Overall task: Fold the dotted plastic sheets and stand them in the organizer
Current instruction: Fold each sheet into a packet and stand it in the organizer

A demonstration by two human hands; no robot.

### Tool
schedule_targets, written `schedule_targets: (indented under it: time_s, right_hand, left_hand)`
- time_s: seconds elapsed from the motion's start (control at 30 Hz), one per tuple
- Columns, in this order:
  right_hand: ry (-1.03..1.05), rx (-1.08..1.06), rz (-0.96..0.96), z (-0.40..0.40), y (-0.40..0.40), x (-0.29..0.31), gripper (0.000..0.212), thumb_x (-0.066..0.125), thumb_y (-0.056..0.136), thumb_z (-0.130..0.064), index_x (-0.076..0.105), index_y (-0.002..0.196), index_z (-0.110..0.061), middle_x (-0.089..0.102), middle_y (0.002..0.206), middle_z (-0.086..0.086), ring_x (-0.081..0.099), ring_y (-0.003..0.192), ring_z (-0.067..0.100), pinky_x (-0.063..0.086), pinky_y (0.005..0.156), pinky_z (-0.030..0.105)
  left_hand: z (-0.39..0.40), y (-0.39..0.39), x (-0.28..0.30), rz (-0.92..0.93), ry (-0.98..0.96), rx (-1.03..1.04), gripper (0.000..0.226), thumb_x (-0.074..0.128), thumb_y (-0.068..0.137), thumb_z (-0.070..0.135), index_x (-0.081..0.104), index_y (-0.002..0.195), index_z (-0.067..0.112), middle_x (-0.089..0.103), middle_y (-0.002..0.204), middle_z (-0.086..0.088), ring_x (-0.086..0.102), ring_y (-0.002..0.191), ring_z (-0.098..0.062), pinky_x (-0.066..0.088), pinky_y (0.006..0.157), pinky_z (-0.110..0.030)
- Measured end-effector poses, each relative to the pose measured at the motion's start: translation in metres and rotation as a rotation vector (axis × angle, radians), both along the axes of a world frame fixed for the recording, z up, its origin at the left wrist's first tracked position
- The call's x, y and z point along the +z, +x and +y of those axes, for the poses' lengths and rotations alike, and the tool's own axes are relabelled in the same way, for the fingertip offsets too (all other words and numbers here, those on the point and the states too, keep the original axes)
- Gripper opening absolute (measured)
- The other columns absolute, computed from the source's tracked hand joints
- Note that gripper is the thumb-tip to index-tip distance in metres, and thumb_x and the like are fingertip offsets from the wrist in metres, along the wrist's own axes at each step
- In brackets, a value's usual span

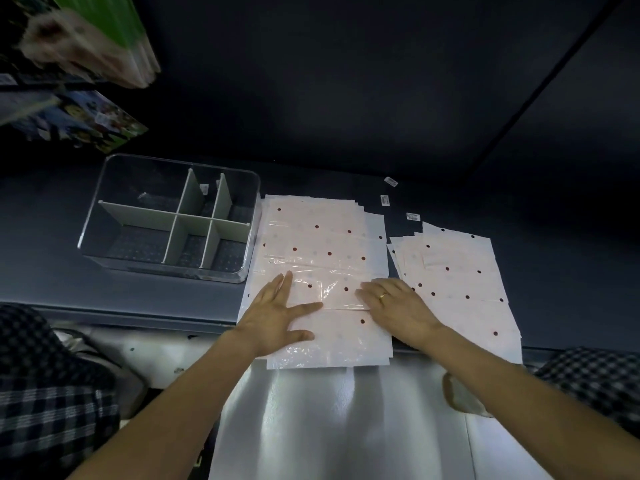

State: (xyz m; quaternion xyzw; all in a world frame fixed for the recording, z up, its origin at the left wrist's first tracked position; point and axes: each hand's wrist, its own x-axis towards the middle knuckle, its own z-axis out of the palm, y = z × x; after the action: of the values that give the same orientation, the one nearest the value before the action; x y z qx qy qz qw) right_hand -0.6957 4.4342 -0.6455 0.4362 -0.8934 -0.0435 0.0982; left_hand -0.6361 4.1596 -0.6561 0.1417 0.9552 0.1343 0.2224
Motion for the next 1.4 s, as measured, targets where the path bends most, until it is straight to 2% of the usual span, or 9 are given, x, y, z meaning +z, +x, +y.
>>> schedule_targets:
  time_s: [0.23, 0.47, 0.7, 0.83, 1.0, 1.07, 1.13, 1.23, 1.4]
  right_hand:
    - [-0.136, 0.107, -0.092, -0.024, 0.001, 0.029, 0.019, 0.081, 0.06, -0.011, 0.07, 0.074, -0.015, 0.067, 0.08, -0.004, 0.065, 0.076, 0.019, 0.051, 0.073, 0.024]
    - [-0.428, 0.023, -0.479, -0.067, 0.045, 0.053, 0.012, 0.067, 0.085, -0.023, 0.074, 0.092, -0.016, 0.07, 0.085, -0.006, 0.061, 0.083, 0.015, 0.037, 0.078, 0.021]
    - [-0.5, -0.327, -1.111, -0.064, 0.022, 0.055, 0.048, 0.078, 0.073, -0.039, 0.053, 0.114, -0.046, 0.06, 0.11, -0.019, 0.051, 0.102, -0.012, 0.037, 0.09, 0.004]
    - [-0.545, -0.464, -1.209, -0.063, 0.009, 0.038, 0.012, 0.07, 0.083, -0.02, 0.061, 0.078, -0.015, 0.054, 0.071, -0.01, 0.048, 0.063, 0.005, 0.043, 0.061, 0.025]
    - [-0.548, -0.657, -1.142, -0.081, -0.002, 0.021, 0.034, 0.061, 0.09, -0.028, 0.054, 0.061, -0.013, 0.048, 0.05, -0.014, 0.04, 0.054, 0.007, 0.034, 0.062, 0.026]
    - [-0.521, -0.7, -1.101, -0.087, -0.006, 0.016, 0.032, 0.06, 0.091, -0.029, 0.056, 0.065, -0.01, 0.054, 0.062, -0.007, 0.047, 0.063, 0.01, 0.037, 0.066, 0.026]
    - [-0.477, -0.729, -1.072, -0.091, -0.01, 0.013, 0.034, 0.059, 0.091, -0.03, 0.054, 0.065, -0.009, 0.053, 0.064, -0.003, 0.046, 0.063, 0.01, 0.038, 0.064, 0.025]
    - [-0.412, -0.749, -1.045, -0.094, -0.013, 0.01, 0.036, 0.058, 0.091, -0.03, 0.05, 0.065, -0.007, 0.049, 0.061, 0.0, 0.043, 0.059, 0.012, 0.035, 0.059, 0.025]
    - [-0.369, -0.775, -1.034, -0.097, -0.016, 0.01, 0.047, 0.058, 0.091, -0.032, 0.036, 0.053, -0.014, 0.042, 0.057, 0.001, 0.039, 0.059, 0.017, 0.031, 0.056, 0.029]
  left_hand:
    - [0.013, 0.007, 0.006, 0.192, 0.017, 0.094, 0.048, 0.044, 0.088, 0.063, 0.045, 0.133, 0.046, 0.002, 0.159, 0.0, -0.009, 0.145, -0.023, -0.01, 0.116, -0.041]
    - [0.03, 0.026, 0.006, 0.312, 0.338, 0.403, 0.019, 0.068, 0.085, 0.031, 0.074, 0.1, 0.021, 0.058, 0.116, 0.002, 0.046, 0.112, -0.022, 0.031, 0.084, -0.022]
    - [0.023, 0.029, 0.001, 0.175, 0.41, 0.614, 0.016, 0.06, 0.091, 0.026, 0.071, 0.091, 0.013, 0.053, 0.089, 0.006, 0.044, 0.093, -0.016, 0.032, 0.065, -0.025]
    - [0.023, 0.026, -0.001, 0.099, 0.442, 0.707, 0.022, 0.061, 0.09, 0.032, 0.068, 0.083, 0.012, 0.056, 0.082, 0.005, 0.042, 0.087, -0.014, 0.035, 0.064, -0.028]
    - [0.022, 0.024, 0.002, 0.053, 0.53, 0.832, 0.021, 0.065, 0.087, 0.028, 0.052, 0.07, 0.026, 0.05, 0.067, 0.01, 0.048, 0.077, -0.017, 0.034, 0.06, -0.026]
    - [0.026, 0.025, 0.008, 0.06, 0.564, 0.87, 0.013, 0.065, 0.087, 0.026, 0.056, 0.096, 0.023, 0.053, 0.073, 0.01, 0.051, 0.082, -0.016, 0.039, 0.064, -0.027]
    - [0.029, 0.029, 0.009, 0.118, 0.517, 0.86, 0.035, 0.066, 0.087, 0.026, 0.049, 0.118, 0.024, 0.055, 0.092, 0.007, 0.051, 0.092, -0.014, 0.042, 0.072, -0.027]
    - [0.026, 0.03, 0.012, 0.339, 0.314, 0.612, 0.049, 0.064, 0.088, 0.029, 0.044, 0.132, 0.022, 0.049, 0.129, 0.002, 0.043, 0.119, -0.019, 0.036, 0.096, -0.029]
    - [0.006, 0.019, 0.004, 0.215, -0.063, -0.016, 0.064, 0.023, 0.098, 0.054, -0.001, 0.151, 0.026, -0.016, 0.158, 0.002, -0.018, 0.144, -0.015, -0.011, 0.118, -0.037]
